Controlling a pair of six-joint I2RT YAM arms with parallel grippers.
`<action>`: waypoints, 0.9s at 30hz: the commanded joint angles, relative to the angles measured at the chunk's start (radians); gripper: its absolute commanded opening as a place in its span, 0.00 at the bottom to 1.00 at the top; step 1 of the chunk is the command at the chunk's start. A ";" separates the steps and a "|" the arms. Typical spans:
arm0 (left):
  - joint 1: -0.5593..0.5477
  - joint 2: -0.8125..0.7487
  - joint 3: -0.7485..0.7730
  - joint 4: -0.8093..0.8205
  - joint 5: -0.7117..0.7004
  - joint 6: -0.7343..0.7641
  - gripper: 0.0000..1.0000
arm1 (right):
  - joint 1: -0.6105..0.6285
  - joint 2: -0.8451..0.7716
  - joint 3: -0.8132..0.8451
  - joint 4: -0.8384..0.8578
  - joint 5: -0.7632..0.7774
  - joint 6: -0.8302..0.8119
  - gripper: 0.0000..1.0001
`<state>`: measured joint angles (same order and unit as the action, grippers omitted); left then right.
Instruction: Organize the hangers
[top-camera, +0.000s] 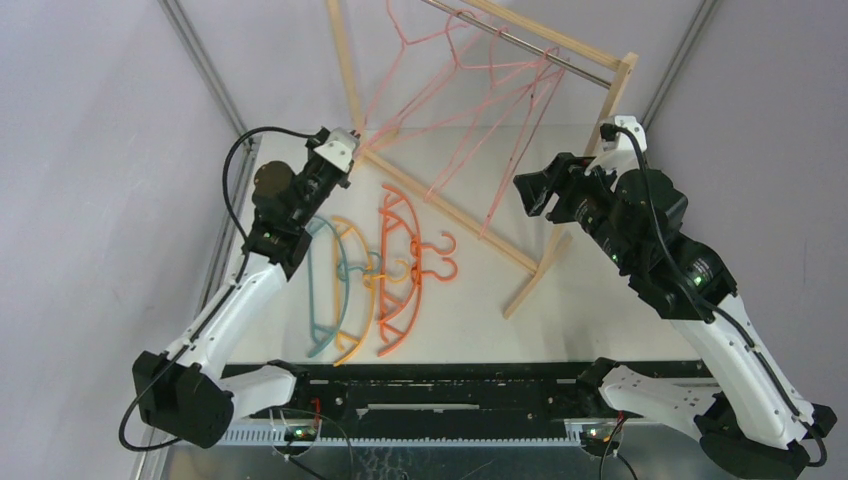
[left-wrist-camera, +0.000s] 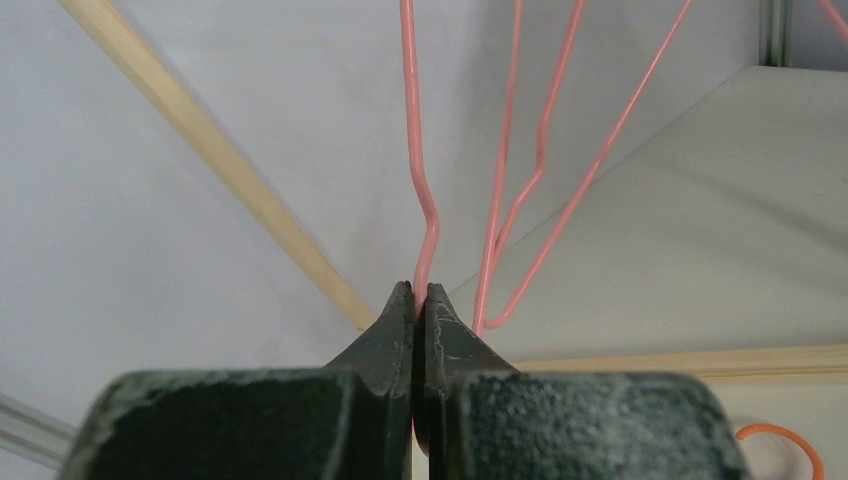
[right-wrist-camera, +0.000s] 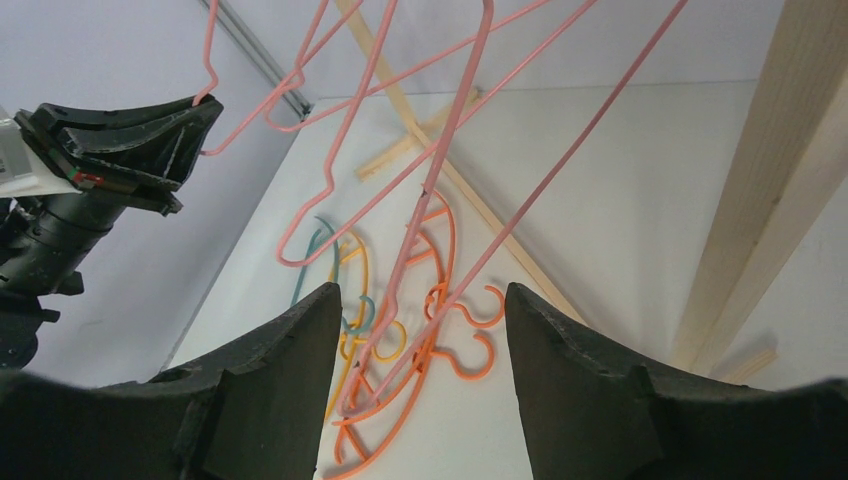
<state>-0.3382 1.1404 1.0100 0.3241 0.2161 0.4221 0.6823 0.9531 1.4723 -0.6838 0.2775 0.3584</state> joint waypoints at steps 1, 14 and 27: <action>-0.005 0.022 0.041 0.092 0.012 -0.030 0.00 | -0.010 -0.004 0.004 0.038 -0.008 0.011 0.69; -0.018 0.137 0.131 0.069 0.066 -0.053 0.00 | -0.032 -0.005 0.002 0.031 -0.018 0.011 0.69; -0.032 0.157 0.080 -0.029 0.054 -0.047 0.00 | -0.055 -0.010 -0.026 0.044 -0.049 0.023 0.69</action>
<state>-0.3660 1.3094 1.0950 0.2955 0.2832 0.3916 0.6350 0.9508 1.4479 -0.6830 0.2493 0.3653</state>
